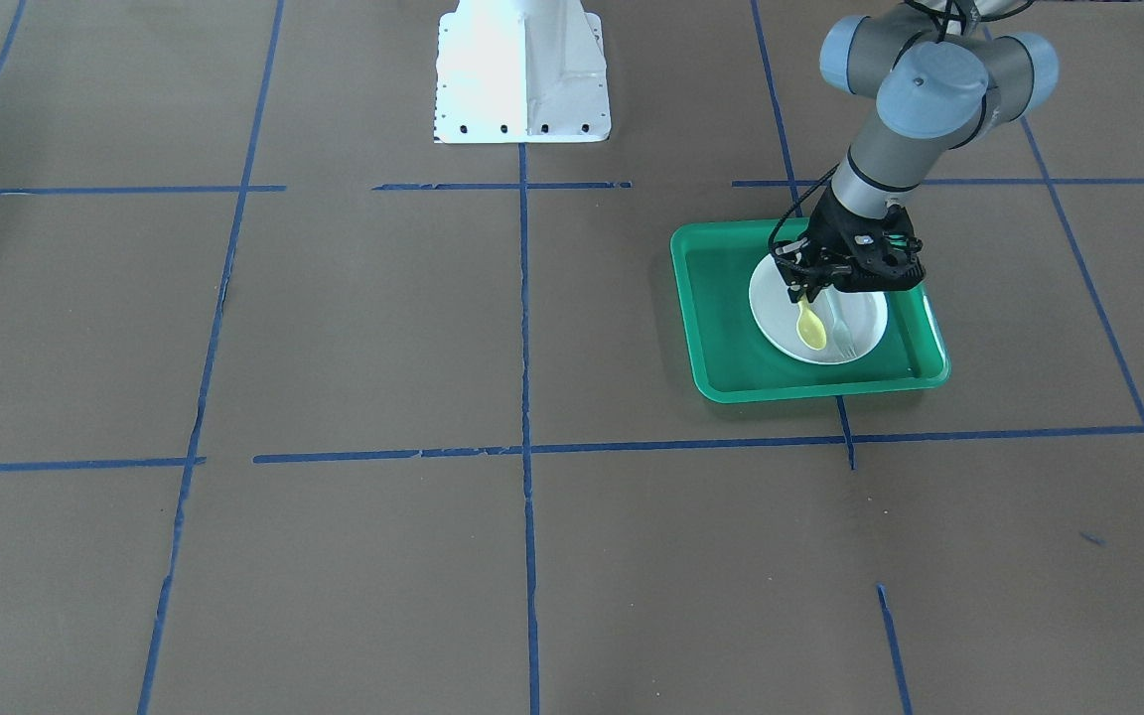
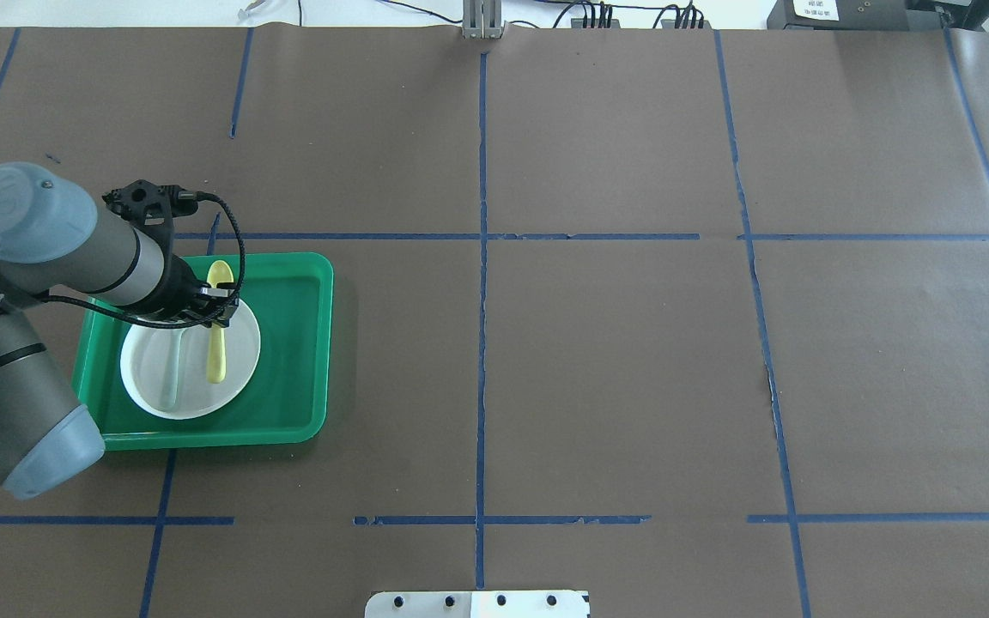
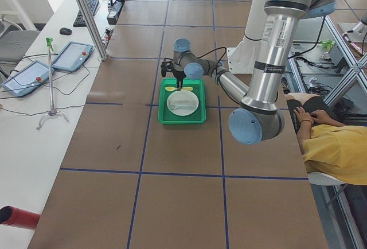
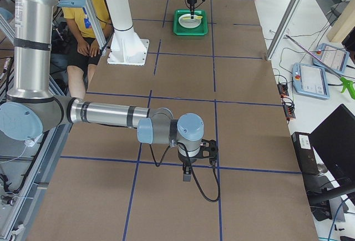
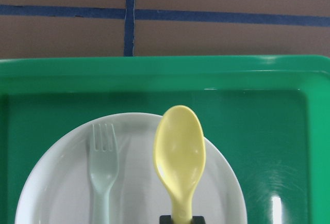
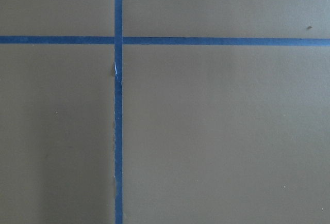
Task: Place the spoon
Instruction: 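Carry the yellow spoon off the plate and set it on the tray beside it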
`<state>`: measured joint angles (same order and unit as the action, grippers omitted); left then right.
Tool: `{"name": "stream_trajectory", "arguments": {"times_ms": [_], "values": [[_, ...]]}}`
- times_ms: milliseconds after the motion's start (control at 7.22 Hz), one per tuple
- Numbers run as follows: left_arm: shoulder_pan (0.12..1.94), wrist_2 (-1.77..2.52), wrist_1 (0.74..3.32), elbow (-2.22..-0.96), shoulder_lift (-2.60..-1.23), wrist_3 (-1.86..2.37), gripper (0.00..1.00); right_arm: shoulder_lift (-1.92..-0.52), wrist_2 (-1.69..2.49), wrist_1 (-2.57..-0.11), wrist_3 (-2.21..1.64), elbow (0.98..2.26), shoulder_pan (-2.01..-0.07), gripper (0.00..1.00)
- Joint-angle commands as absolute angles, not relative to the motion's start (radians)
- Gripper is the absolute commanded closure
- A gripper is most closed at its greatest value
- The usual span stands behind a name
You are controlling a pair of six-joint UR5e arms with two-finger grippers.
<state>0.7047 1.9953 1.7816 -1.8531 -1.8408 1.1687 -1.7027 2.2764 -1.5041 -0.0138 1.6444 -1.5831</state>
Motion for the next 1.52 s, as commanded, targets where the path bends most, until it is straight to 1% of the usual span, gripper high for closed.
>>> {"name": "stream_trajectory", "arguments": {"times_ms": [0,415,554,692,831,969,1108,1246,1385], "values": [[0.652,1.991,1.776,-1.751,-1.94,1.262,1.0,-1.703,2.276,-1.503,-0.014,1.644,-1.583,0.0],[0.6,1.99,1.776,-1.747,-1.941,1.262,1.0,-1.703,2.276,-1.503,-0.012,1.644,-1.583,0.0],[0.6,1.987,1.778,-1.749,-1.94,1.255,0.72,-1.703,2.276,-1.505,-0.014,1.644,-1.583,0.0],[0.6,1.985,1.778,-1.752,-1.939,1.25,0.18,-1.703,2.276,-1.505,-0.012,1.644,-1.583,0.0],[0.6,1.985,1.776,-1.767,-1.937,1.25,0.01,-1.703,2.276,-1.505,-0.014,1.644,-1.583,0.0],[0.606,1.99,1.775,-1.796,-1.936,1.25,0.0,-1.703,2.276,-1.505,-0.014,1.644,-1.583,0.0],[0.629,1.993,1.766,-1.854,-1.918,1.249,0.0,-1.703,2.276,-1.505,-0.014,1.644,-1.583,0.0],[0.697,1.996,1.764,-1.893,-1.876,1.218,0.0,-1.703,2.276,-1.505,-0.014,1.644,-1.583,0.0],[0.795,1.999,1.732,-1.917,-1.827,1.034,0.0,-1.703,2.276,-1.503,-0.014,1.644,-1.583,0.0]]}}
